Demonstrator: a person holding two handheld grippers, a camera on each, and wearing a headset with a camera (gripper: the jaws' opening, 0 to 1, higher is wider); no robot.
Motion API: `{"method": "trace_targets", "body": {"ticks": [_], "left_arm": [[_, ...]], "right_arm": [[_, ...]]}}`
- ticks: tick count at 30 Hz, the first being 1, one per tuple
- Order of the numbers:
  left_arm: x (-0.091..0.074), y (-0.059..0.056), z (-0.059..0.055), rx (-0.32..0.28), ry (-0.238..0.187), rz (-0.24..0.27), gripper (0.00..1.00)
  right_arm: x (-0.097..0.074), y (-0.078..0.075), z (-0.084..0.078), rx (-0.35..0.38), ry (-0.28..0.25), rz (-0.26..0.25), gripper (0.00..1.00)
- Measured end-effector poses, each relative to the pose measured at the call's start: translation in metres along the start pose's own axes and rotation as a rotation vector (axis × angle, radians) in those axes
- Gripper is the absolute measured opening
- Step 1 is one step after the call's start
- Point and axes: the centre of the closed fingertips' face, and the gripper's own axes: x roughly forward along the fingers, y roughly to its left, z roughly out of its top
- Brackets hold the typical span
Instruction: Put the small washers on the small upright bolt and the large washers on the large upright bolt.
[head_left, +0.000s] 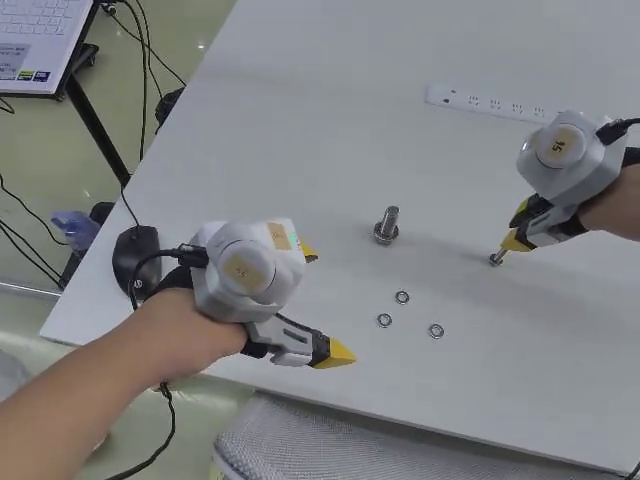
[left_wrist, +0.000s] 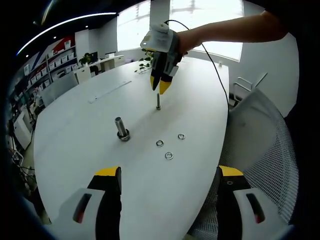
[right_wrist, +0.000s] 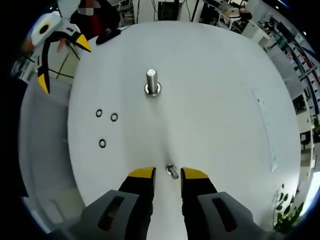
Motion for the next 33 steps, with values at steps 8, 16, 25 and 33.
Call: {"method": "trace_targets", "body": {"ticks": [8, 16, 25, 33], "left_arm": [[-0.004, 0.000, 0.006, -0.005, -0.013, 0.016, 0.78], [-0.003, 0.001, 0.011, -0.016, -0.018, 0.037, 0.78], [-0.002, 0.003, 0.006, -0.012, -0.006, 0.043, 0.78], [-0.001, 0.001, 0.003, -0.015, -0.008, 0.042, 0.79]], "right_arm": [[0.002, 0.021, 0.006, -0.054, -0.007, 0.030, 0.21], [0.005, 0.047, 0.013, -0.121, -0.022, 0.055, 0.22], [0.006, 0.071, 0.023, -0.147, -0.063, 0.075, 0.25], [0.011, 0.092, 0.026, -0.160, -0.080, 0.095, 0.25]]}}
